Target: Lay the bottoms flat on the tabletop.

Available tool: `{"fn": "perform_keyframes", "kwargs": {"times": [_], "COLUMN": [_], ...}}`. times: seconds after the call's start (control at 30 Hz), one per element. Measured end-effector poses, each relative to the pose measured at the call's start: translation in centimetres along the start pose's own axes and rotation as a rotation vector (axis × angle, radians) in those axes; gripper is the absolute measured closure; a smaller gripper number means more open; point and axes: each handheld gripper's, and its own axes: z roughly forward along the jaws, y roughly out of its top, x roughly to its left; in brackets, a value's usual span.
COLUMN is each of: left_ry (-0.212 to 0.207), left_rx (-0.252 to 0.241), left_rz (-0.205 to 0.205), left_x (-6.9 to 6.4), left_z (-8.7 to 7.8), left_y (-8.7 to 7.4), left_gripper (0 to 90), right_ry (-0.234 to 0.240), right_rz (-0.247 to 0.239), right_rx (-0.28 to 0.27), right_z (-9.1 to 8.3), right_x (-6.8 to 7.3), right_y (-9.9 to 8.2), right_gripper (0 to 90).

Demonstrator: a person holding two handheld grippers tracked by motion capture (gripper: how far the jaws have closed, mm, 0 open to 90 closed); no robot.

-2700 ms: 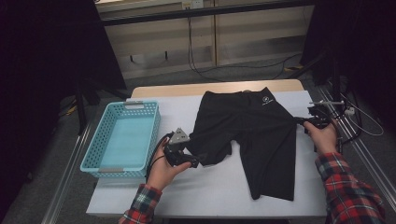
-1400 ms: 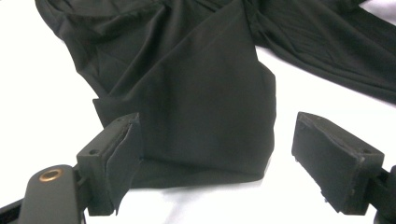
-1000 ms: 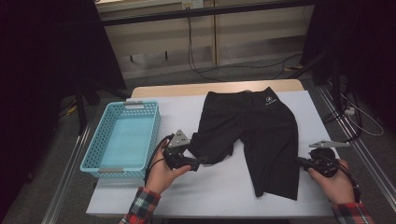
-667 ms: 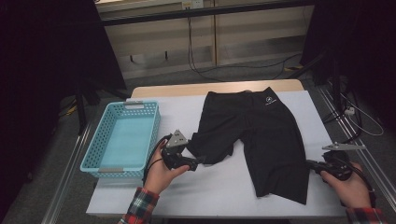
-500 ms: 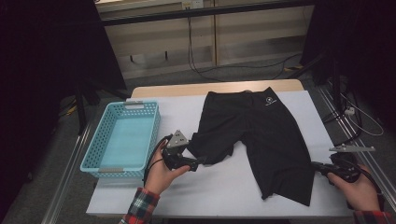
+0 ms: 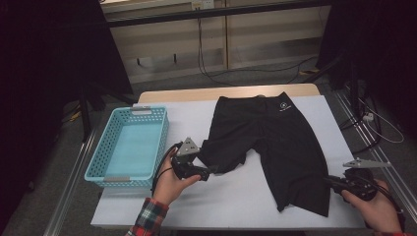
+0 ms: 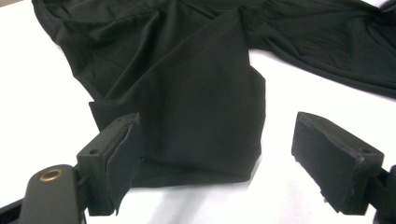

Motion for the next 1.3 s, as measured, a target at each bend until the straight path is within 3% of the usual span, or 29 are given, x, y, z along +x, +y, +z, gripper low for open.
{"fn": "perform_keyframes", "kwargs": {"times": [0.13,0.37,0.43,0.53,0.6,0.67,0.73,0.87,1.0,1.1,1.2,1.3], "left_ry": [0.002,0.001,0.004,0.004,0.003,0.004,0.001,0.002,0.006,0.006,0.008,0.009], "left_rx": [-0.011,-0.004,0.0,0.0,-0.002,0.0,0.005,0.01,0.009,0.009,0.007,0.006], "left_rz": [-0.006,-0.007,-0.004,-0.008,-0.003,-0.004,-0.001,-0.002,-0.01,-0.008,-0.011,-0.01], "left_x": [-0.1,0.0,0.1,0.0,0.0,-0.1,-0.1,-0.1,-0.1,0.0,0.0,0.1], "left_z": [-0.2,-0.1,0.0,0.0,0.0,0.0,0.1,0.1,0.0,0.0,-0.1,-0.2], "left_y": [0.1,0.0,0.0,0.1,0.1,0.1,0.0,-0.1,-0.3,-0.3,-0.3,-0.4], "left_gripper": [17.2,17.2,17.2,17.2,17.1,17.2,17.2,17.2,17.2,17.2,17.2,17.0], "right_ry": [0.043,-0.016,-0.007,-0.006,-0.018,-0.005,0.013,0.062,0.123,0.174,0.192,0.191], "right_rz": [0.031,0.056,0.03,-0.04,-0.078,-0.093,-0.112,-0.15,-0.179,-0.211,-0.252,-0.292], "right_rx": [0.002,-0.008,-0.019,-0.027,-0.063,-0.092,-0.113,-0.106,-0.1,-0.083,-0.069,-0.046], "right_z": [-0.2,-0.9,-0.7,-0.1,0.0,0.1,0.6,2.5,4.2,5.3,6.2,6.9], "right_x": [-0.5,-2.5,-2.1,-0.9,0.3,1.2,2.4,4.9,7.3,9.1,10.6,11.7], "right_y": [-0.2,-0.5,-0.3,0.5,1.5,2.4,3.4,4.7,5.6,6.0,6.3,6.2], "right_gripper": [90.0,89.6,74.9,65.6,58.1,53.5,50.8,48.6,51.1,61.0,67.2,67.4]}}
